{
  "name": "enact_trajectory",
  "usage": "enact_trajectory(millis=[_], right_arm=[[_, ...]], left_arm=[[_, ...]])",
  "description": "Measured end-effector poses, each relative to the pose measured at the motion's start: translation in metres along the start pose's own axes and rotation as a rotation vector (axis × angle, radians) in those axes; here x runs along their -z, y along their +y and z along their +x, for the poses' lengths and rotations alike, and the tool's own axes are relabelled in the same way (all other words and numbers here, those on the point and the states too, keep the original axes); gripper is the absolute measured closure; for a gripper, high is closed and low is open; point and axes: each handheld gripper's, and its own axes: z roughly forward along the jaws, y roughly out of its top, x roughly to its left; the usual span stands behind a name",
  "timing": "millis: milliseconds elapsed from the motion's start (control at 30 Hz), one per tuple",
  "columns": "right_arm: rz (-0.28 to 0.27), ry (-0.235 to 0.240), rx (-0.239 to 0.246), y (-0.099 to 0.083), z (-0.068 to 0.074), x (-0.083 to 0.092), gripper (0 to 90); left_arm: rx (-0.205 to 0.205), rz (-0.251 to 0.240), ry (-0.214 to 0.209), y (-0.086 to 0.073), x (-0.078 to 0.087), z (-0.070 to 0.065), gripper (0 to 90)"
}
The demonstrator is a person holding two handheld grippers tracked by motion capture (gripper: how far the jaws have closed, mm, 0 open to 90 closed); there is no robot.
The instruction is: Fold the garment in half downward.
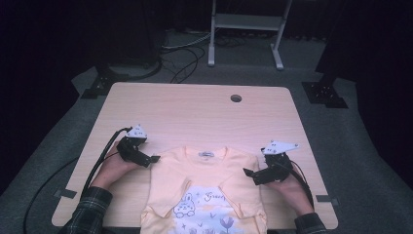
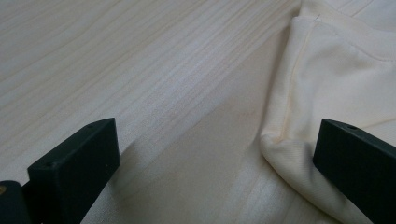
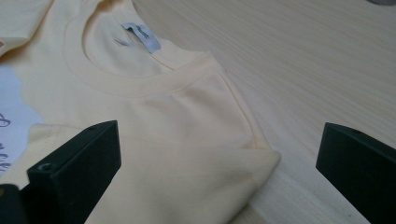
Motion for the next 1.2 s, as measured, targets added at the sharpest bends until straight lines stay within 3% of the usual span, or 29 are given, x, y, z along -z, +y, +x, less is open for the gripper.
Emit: enact_trajectory(millis=[67, 200, 267, 400, 767, 967, 1200], right_arm=[[0.026, -0.006, 0.004, 0.001, -0.007, -0.002, 0.0], [0.020, -0.002, 0.002, 0.004, -0.020, -0.005, 0.0], [0.028, -0.030, 0.012, 0.005, -0.032, -0.008, 0.0], [0.025, -0.041, -0.012, 0.002, -0.042, -0.011, 0.0], [0.053, -0.050, -0.017, -0.003, -0.047, -0.016, 0.0], [0.098, -0.076, 0.015, -0.006, -0.047, -0.023, 0.0], [0.104, -0.093, -0.013, -0.009, -0.053, -0.027, 0.0]], left_arm=[[0.001, -0.001, 0.000, 0.000, 0.000, 0.000, 0.1], [0.001, -0.002, -0.001, 0.000, 0.000, 0.000, 0.1], [0.001, -0.002, 0.000, 0.000, 0.000, 0.000, 0.1], [0.001, -0.003, 0.000, 0.000, 0.000, 0.000, 0.1], [0.000, -0.002, 0.000, 0.000, 0.000, 0.000, 0.1], [-0.001, -0.002, 0.000, 0.000, 0.000, 0.000, 0.1], [0.000, -0.002, 0.001, 0.000, 0.000, 0.000, 0.0]])
